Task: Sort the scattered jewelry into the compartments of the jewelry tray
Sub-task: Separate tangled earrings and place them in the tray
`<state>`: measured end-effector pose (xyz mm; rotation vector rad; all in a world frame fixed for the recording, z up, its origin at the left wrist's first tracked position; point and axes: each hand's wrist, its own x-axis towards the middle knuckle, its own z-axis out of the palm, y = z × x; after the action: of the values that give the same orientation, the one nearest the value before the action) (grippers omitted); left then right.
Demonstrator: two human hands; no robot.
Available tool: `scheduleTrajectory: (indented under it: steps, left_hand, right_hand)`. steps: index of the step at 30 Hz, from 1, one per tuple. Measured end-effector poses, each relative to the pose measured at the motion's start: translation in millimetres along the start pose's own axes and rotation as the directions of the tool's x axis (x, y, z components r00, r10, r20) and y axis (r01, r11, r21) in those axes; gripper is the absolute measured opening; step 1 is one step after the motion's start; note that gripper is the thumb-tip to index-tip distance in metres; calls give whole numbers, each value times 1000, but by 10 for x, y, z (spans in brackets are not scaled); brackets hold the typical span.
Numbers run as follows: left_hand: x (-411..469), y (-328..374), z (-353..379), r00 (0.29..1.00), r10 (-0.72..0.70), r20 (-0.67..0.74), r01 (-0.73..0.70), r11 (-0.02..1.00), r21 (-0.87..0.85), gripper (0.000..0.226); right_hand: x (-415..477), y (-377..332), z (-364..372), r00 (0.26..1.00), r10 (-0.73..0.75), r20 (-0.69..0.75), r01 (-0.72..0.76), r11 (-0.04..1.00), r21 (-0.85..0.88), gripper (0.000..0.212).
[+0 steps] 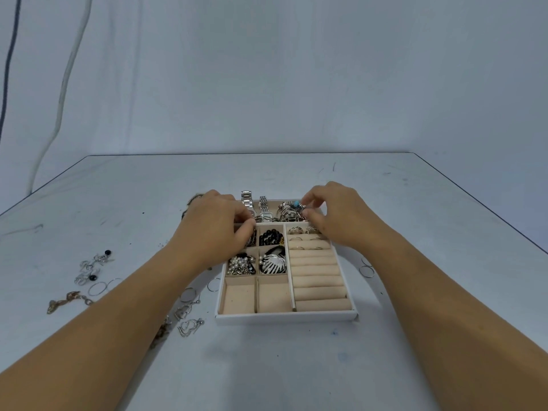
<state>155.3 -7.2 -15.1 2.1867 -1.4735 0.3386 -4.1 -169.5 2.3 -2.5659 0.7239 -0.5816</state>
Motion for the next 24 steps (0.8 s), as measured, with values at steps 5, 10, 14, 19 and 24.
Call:
scheduleTrajectory:
  steps: [5,10,14,19,24]
  left_hand:
    - [10,4,-8,1000,10,0,-10,1000,26,14]
    - [30,23,-135,993,27,113,-32,999,44,23]
    - [-66,-55,-419,986,32,165,-42,997,58,37]
    - [-420,-261,-763,988,-22,153,4,994,112,37]
    - [-877,-487,-992,982,-93,163,72,989,128,32]
  right_hand:
    - [-26,-9,-20,998,14,69,-11,999,-48,18]
    - [-51,-106,-98,998,-33,61,34,999,-25,17]
    - [-118,-359,-107,987,-114,113,120,992,-40,22]
    - [-323,-772,-23,948,-233,216,250,967,-53,24]
    - [-518,-1042,185,907,-331,260,352,935,-37,29]
